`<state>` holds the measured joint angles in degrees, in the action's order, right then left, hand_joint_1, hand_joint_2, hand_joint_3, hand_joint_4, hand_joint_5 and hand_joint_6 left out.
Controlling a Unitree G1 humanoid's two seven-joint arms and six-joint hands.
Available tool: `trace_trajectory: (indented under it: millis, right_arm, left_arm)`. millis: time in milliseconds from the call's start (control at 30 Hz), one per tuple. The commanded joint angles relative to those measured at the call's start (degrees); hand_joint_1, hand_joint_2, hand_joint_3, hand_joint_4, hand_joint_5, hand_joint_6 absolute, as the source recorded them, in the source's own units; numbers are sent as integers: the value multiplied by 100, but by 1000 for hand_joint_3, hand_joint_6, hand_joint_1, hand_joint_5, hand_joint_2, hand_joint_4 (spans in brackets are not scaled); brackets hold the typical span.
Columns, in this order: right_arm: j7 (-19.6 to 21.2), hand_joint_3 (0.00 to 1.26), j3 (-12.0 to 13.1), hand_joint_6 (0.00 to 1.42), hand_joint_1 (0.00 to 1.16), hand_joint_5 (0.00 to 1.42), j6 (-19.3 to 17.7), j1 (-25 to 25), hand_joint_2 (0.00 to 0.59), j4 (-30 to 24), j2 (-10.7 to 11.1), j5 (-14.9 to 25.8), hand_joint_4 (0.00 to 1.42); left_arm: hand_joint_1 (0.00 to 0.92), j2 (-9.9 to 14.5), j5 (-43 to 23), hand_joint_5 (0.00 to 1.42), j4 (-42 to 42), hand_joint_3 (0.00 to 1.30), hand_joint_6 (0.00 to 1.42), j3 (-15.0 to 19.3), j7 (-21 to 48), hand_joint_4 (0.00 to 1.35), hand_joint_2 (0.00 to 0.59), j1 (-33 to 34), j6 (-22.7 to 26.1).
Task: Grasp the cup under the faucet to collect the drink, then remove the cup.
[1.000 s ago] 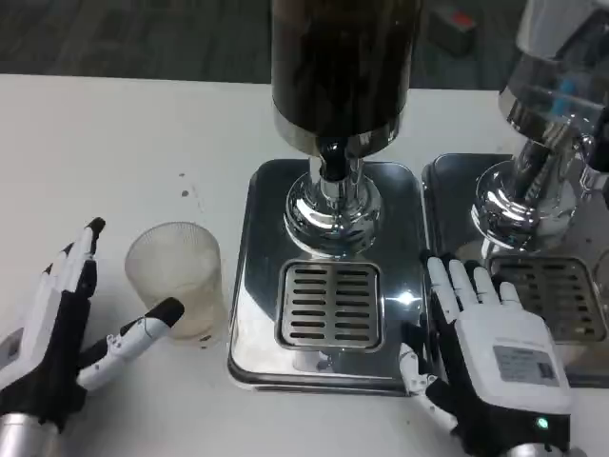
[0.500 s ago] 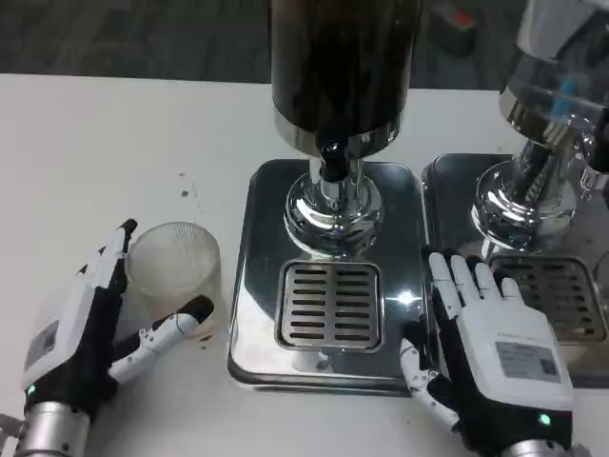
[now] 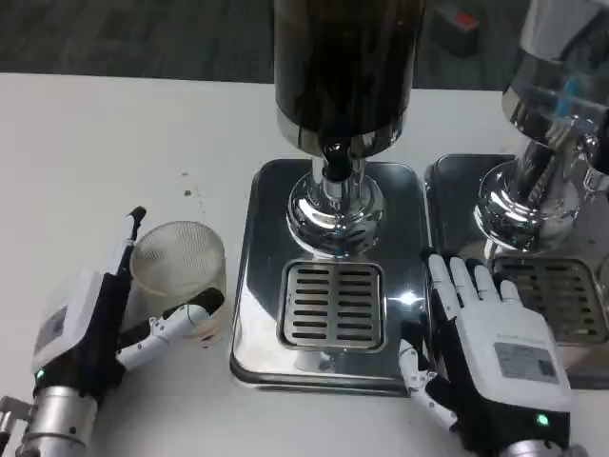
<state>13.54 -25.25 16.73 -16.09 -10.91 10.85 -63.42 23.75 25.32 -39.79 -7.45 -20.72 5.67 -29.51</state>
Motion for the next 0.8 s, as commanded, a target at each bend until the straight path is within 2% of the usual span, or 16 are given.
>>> trace_trajectory:
  millis: [33, 167, 400, 533, 600, 800]
  right_arm:
    - [-40, 0, 16, 0, 200, 0, 29, -16, 576, -29, -20, 68, 0]
    - [-32, 0, 18, 0, 199, 0, 18, -21, 573, -26, -22, 95, 0]
    - [-18, 0, 22, 0, 196, 0, 10, -36, 565, -21, -22, 152, 0]
    - [-10, 0, 11, 0, 194, 0, 12, -24, 562, -2, -29, 168, 0]
    - [-16, 0, 4, 0, 193, 0, 15, -9, 561, 9, -31, 170, 0]
    - [-29, 0, 0, 0, 192, 0, 12, 37, 560, 33, -30, 173, 0]
  left_arm:
    - [198, -38, 32, 455, -138, 155, 486, -51, -26, 209, 55, 50, -141]
    - [238, -45, 43, 574, -170, 288, 605, -75, -17, 337, 69, 76, -104]
    - [291, -46, 36, 699, -184, 457, 699, -38, -131, 514, 97, 78, -133]
    - [319, -49, 203, 793, -112, 558, 791, 7, -678, 621, 109, 1, -270]
    - [364, -42, 352, 863, -69, 634, 864, 14, -1018, 695, 118, -37, -331]
    - [380, -73, 521, 928, -95, 717, 940, 27, -1510, 774, 113, -58, -395]
